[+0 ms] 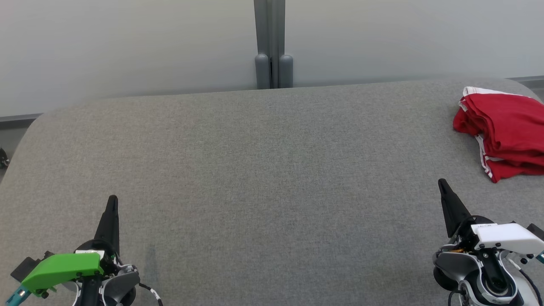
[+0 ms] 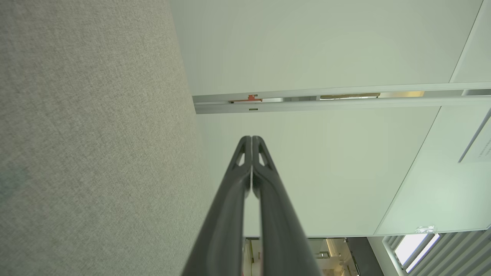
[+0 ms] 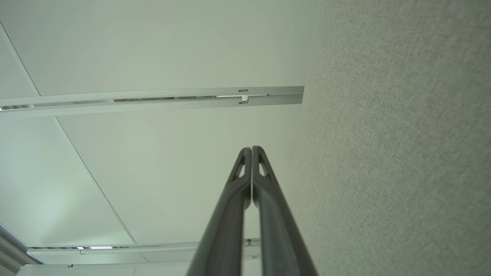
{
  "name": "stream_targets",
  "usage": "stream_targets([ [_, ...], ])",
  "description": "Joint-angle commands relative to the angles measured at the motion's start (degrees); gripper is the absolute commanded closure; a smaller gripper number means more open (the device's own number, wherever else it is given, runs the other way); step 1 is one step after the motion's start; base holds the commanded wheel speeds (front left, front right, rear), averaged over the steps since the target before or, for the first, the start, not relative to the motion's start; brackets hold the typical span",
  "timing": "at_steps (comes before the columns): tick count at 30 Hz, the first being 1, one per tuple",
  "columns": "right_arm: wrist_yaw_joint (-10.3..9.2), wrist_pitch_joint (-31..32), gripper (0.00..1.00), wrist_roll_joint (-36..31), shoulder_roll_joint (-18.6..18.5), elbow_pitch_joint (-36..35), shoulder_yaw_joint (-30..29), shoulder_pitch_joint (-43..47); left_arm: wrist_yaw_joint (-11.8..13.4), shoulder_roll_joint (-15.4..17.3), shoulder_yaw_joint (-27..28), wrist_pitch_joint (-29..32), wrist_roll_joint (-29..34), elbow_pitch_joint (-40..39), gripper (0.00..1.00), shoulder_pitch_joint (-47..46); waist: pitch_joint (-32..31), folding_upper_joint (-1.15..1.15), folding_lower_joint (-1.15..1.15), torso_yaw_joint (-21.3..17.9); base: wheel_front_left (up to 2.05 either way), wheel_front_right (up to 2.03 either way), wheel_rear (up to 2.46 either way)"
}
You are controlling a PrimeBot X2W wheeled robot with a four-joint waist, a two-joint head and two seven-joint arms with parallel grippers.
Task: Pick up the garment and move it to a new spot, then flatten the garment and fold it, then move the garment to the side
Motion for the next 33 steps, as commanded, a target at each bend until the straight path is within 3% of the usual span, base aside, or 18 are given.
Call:
stream_targets([
  [1, 0.02, 0.24, 1.0, 0.06, 0.17, 0.11, -0.22, -0.4, -0.42, -0.05, 0.27, 0.14, -0.18, 0.1, 1.0, -0.84, 0.0, 0.0, 0.0, 0.0, 0.0, 0.0, 0.0],
  [33, 0.02, 0.53, 1.0, -0.42, 0.43, 0.13, -0.62, -0.45, -0.42, -0.53, 0.87, 0.67, 0.59, 0.13, 1.0, -0.92, -0.01, 0.0, 0.0, 0.0, 0.0, 0.0, 0.0],
])
